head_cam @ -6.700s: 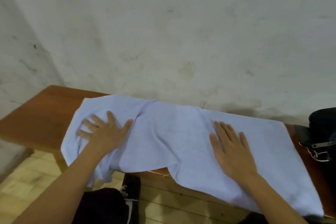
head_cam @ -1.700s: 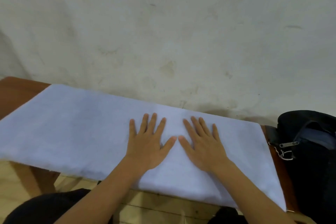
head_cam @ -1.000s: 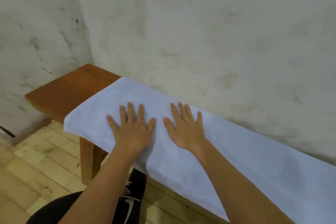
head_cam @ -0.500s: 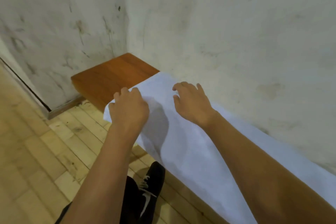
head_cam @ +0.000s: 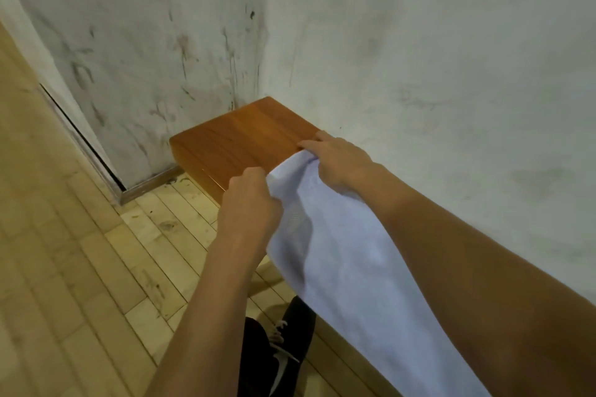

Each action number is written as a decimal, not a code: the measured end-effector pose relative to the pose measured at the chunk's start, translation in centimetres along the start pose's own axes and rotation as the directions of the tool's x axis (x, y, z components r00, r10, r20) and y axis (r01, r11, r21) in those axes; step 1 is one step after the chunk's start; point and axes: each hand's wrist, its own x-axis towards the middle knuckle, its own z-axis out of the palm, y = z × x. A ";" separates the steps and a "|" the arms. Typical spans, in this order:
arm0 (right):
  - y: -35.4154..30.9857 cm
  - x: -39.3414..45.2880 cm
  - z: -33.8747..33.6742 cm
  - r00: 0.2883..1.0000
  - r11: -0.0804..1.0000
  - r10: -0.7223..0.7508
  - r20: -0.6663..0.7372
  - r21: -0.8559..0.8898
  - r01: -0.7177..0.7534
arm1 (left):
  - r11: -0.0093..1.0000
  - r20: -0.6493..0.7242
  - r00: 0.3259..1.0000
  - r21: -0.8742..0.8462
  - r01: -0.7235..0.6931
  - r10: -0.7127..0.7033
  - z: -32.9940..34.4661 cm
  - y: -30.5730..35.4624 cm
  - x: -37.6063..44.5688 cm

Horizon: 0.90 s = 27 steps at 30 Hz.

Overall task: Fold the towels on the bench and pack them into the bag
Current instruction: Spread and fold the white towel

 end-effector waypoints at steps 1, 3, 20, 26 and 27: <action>-0.1 0.2 -0.2 0.999 1.000 0.009 -0.044 -0.010 -0.010 | 0.999 -0.005 1.000 -0.036 -0.027 0.027 -0.1 0.2 0.0; -0.1 0.2 -0.9 0.992 0.996 0.076 -0.104 -0.032 -0.079 | 0.993 -0.004 0.998 -0.103 -0.059 0.059 -0.4 0.5 -0.2; 8.9 -5.5 -4.5 0.837 0.338 0.545 0.037 0.905 -0.260 | 0.760 0.489 0.712 -0.643 -0.096 0.504 -2.3 6.2 -3.7; 12.1 -11.2 -6.4 0.773 -0.018 0.628 0.090 0.995 -0.101 | 0.737 0.618 0.513 -0.674 -0.044 0.596 -0.5 9.3 -6.1; 12.9 -12.5 -6.7 0.751 -0.047 0.654 0.093 0.995 -0.083 | 0.742 0.634 0.475 -0.668 -0.062 0.610 0.3 9.9 -6.8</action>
